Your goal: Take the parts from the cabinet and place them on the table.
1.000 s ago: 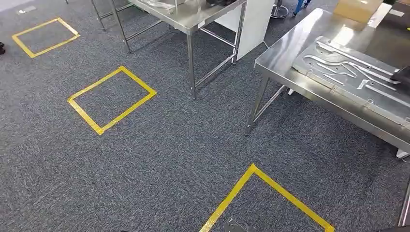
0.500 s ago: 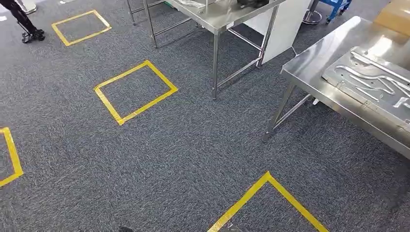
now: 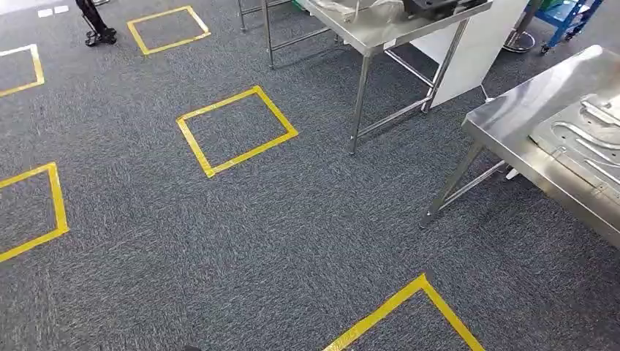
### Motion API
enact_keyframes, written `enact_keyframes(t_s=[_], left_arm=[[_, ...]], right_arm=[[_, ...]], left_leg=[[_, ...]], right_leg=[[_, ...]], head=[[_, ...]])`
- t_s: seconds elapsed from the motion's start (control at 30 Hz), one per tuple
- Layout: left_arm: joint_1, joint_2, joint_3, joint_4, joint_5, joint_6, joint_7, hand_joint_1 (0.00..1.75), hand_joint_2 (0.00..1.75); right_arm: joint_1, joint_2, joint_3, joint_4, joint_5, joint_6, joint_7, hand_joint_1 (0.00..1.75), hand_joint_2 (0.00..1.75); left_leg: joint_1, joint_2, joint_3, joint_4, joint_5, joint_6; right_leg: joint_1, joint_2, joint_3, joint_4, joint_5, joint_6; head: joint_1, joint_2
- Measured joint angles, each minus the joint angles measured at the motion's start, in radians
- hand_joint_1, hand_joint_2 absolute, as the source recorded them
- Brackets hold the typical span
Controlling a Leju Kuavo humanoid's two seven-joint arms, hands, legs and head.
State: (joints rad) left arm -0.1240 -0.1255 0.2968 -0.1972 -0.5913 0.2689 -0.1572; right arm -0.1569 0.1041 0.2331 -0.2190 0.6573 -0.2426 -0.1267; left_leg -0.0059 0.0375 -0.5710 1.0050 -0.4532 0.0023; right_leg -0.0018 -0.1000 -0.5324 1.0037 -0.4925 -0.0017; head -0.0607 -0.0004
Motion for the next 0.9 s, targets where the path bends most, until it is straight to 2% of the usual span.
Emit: enact_keyframes(t_s=[0.03,0.07,0.1,0.13,0.17,0.2,0.23,0.27,0.3,0.33,0.37,0.4,0.43,0.5,0.53,0.57,0.6,0.63,0.7,0.73,0.77,0.8,0.83,0.87,0.9], left_arm=[[0.001,0.000,0.000,0.000,0.000,0.001,0.000,0.00,0.00],[0.002,-0.002,0.000,0.000,0.001,0.001,0.000,0.00,0.00],[0.000,-0.002,0.000,0.000,0.002,0.002,0.000,0.00,0.00],[-0.002,-0.003,0.000,0.000,0.002,0.002,0.000,0.00,0.00],[-0.002,-0.006,0.000,0.000,0.006,0.002,-0.002,0.00,0.00],[0.001,-0.007,0.000,0.000,0.010,0.003,-0.003,0.00,0.00],[0.005,-0.008,0.001,0.000,0.015,0.005,-0.004,0.00,0.00],[0.010,-0.008,0.003,0.000,0.016,0.007,-0.005,0.00,0.00],[0.012,-0.008,0.003,0.000,0.018,0.010,-0.006,0.00,0.00],[0.013,-0.010,0.003,0.000,0.025,0.014,-0.010,0.00,0.00],[0.013,-0.010,0.004,0.000,0.027,0.020,-0.015,0.00,0.00],[0.013,-0.011,0.006,0.000,0.030,0.021,-0.020,0.00,0.00],[0.013,-0.011,0.008,0.000,0.033,0.022,-0.024,0.00,0.00],[0.017,-0.011,0.010,0.000,0.033,0.022,-0.027,0.00,0.00],[0.018,-0.011,0.011,0.000,0.033,0.021,-0.029,0.00,0.00],[0.018,-0.011,0.011,0.000,0.034,0.021,-0.030,0.00,0.00],[0.016,-0.011,0.012,0.000,0.035,0.021,-0.032,0.00,0.00],[0.012,-0.011,0.012,0.000,0.035,0.019,-0.033,0.00,0.00],[0.011,-0.011,0.014,0.000,0.037,0.018,-0.033,0.00,0.00],[0.014,-0.011,0.014,0.000,0.037,0.016,-0.033,0.00,0.00],[0.017,-0.012,0.015,0.000,0.039,0.016,-0.033,0.00,0.00],[0.019,-0.012,0.017,0.000,0.041,0.016,-0.033,0.00,0.00],[0.020,-0.012,0.021,0.000,0.043,0.016,-0.033,0.00,0.00],[0.021,-0.012,0.026,0.000,0.043,0.016,-0.032,0.00,0.00],[0.020,-0.012,0.029,0.000,0.044,0.016,-0.032,0.00,0.00]], right_arm=[[-0.001,0.001,0.000,-0.001,0.005,0.000,0.000,0.00,0.00],[-0.002,0.001,0.002,-0.001,0.010,0.000,-0.001,0.00,0.00],[-0.003,0.001,0.005,-0.001,0.012,0.000,-0.001,0.00,0.00],[-0.003,0.002,0.006,-0.001,0.015,0.001,0.000,0.00,0.00],[-0.001,0.002,0.008,0.000,0.022,0.002,0.001,0.00,0.00],[0.001,0.002,0.010,0.000,0.029,0.005,0.005,0.00,0.00],[0.002,0.002,0.013,0.001,0.032,0.005,0.007,0.00,0.00],[0.002,0.002,0.015,0.002,0.036,0.005,0.012,0.00,0.00],[0.001,0.002,0.017,0.002,0.040,0.007,0.016,0.00,0.00],[-0.001,0.002,0.019,0.002,0.045,0.012,0.024,0.00,0.00],[-0.003,0.002,0.023,0.003,0.048,0.021,0.036,0.00,0.00],[-0.005,0.001,0.026,0.005,0.050,0.027,0.045,0.00,0.00],[-0.009,0.001,0.028,0.006,0.052,0.030,0.053,0.00,0.00],[-0.013,0.001,0.029,0.006,0.052,0.033,0.063,0.00,0.00],[-0.014,0.002,0.029,0.006,0.052,0.033,0.064,0.00,0.00],[-0.017,0.001,0.029,0.006,0.052,0.033,0.064,0.00,0.00],[-0.017,0.001,0.029,0.006,0.051,0.033,0.064,0.00,0.00],[-0.017,0.001,0.029,0.006,0.051,0.033,0.065,0.00,0.00],[-0.012,0.000,0.029,0.008,0.049,0.034,0.067,0.00,0.00],[-0.011,-0.001,0.029,0.008,0.048,0.034,0.067,0.00,0.00],[-0.010,-0.004,0.029,0.010,0.048,0.037,0.067,0.00,0.00],[-0.010,-0.005,0.029,0.011,0.048,0.041,0.067,0.00,0.00],[-0.010,-0.006,0.029,0.011,0.048,0.043,0.068,0.00,0.00],[-0.010,-0.006,0.029,0.011,0.049,0.045,0.070,0.00,0.00],[-0.010,-0.006,0.029,0.011,0.051,0.046,0.070,0.00,0.00]], left_leg=[[0.007,-0.011,0.009,-0.012,0.007,0.009],[0.010,-0.018,0.013,-0.020,0.013,0.013],[0.011,-0.025,0.012,-0.021,0.016,0.019],[0.011,-0.034,0.009,-0.021,0.017,0.022],[0.010,-0.044,0.007,-0.021,0.018,0.023],[0.009,-0.056,0.005,-0.020,0.018,0.023],[0.009,-0.067,0.005,-0.018,0.018,0.023],[0.009,-0.079,0.006,-0.017,0.018,0.023],[0.009,-0.090,0.007,-0.015,0.017,0.021],[0.009,-0.103,0.008,-0.012,0.016,0.019],[0.010,-0.114,0.007,-0.008,0.014,0.015],[0.004,-0.120,0.001,0.001,0.011,0.008],[0.006,-0.128,-0.004,0.002,0.012,0.001],[0.010,-0.138,-0.006,-0.003,0.016,-0.012],[0.011,-0.146,-0.012,-0.003,0.016,-0.020],[0.013,-0.124,-0.011,0.007,0.008,-0.021],[0.008,-0.080,-0.026,0.041,-0.017,-0.025],[0.010,-0.059,-0.061,0.115,-0.061,-0.030],[0.014,-0.050,-0.139,0.280,-0.135,-0.036],[0.016,-0.049,-0.166,0.336,-0.149,-0.039],[0.017,-0.047,-0.172,0.351,-0.147,-0.040],[0.019,-0.044,-0.155,0.311,-0.112,-0.041],[0.020,-0.038,-0.107,0.225,-0.061,-0.040],[0.019,-0.014,-0.048,0.114,-0.011,-0.035],[0.014,0.034,-0.004,0.029,0.003,-0.027]], right_leg=[[0.004,-0.008,0.004,0.001,-0.005,0.009],[-0.005,0.035,0.002,0.018,-0.021,0.015],[-0.005,0.071,-0.021,0.064,-0.055,0.016],[-0.006,0.088,-0.057,0.139,-0.097,0.016],[-0.006,0.094,-0.100,0.228,-0.136,0.017],[-0.006,0.096,-0.139,0.303,-0.159,0.018],[-0.006,0.096,-0.154,0.325,-0.152,0.017],[-0.008,0.097,-0.144,0.297,-0.120,0.018],[-0.012,0.098,-0.115,0.232,-0.076,0.018],[-0.015,0.105,-0.071,0.137,-0.024,0.017],[-0.021,0.133,-0.030,0.048,0.015,0.016],[-0.019,0.171,-0.022,0.020,0.001,0.018],[-0.019,0.157,-0.025,0.021,0.006,0.012],[-0.010,0.148,-0.026,0.022,0.007,0.002],[-0.016,0.139,-0.023,0.015,0.012,-0.007],[-0.019,0.127,-0.020,0.009,0.016,-0.014],[-0.017,0.119,-0.020,0.008,0.015,-0.021],[-0.013,0.105,-0.019,0.008,0.013,-0.026],[-0.007,0.079,-0.019,0.009,0.010,-0.031],[-0.006,0.067,-0.020,0.009,0.010,-0.031],[-0.004,0.058,-0.020,0.010,0.009,-0.031],[-0.004,0.048,-0.019,0.011,0.007,-0.030],[-0.004,0.040,-0.016,0.012,0.005,-0.028],[-0.004,0.032,-0.011,0.012,0.001,-0.024],[0.002,0.026,-0.007,0.014,-0.003,-0.019]], head=[[0.000,0.000],[0.000,0.000],[0.000,0.000],[0.000,0.000],[0.000,0.000],[0.000,0.000],[0.000,0.000],[0.000,0.000],[0.000,0.000],[0.000,0.000],[0.000,0.000],[0.000,0.000],[0.000,0.000],[0.000,0.000],[0.000,0.000],[0.000,0.000],[0.000,0.000],[0.000,0.000],[0.000,0.000],[0.000,0.000],[0.000,0.000],[0.000,0.000],[0.000,0.000],[0.000,0.000],[0.000,0.000]])
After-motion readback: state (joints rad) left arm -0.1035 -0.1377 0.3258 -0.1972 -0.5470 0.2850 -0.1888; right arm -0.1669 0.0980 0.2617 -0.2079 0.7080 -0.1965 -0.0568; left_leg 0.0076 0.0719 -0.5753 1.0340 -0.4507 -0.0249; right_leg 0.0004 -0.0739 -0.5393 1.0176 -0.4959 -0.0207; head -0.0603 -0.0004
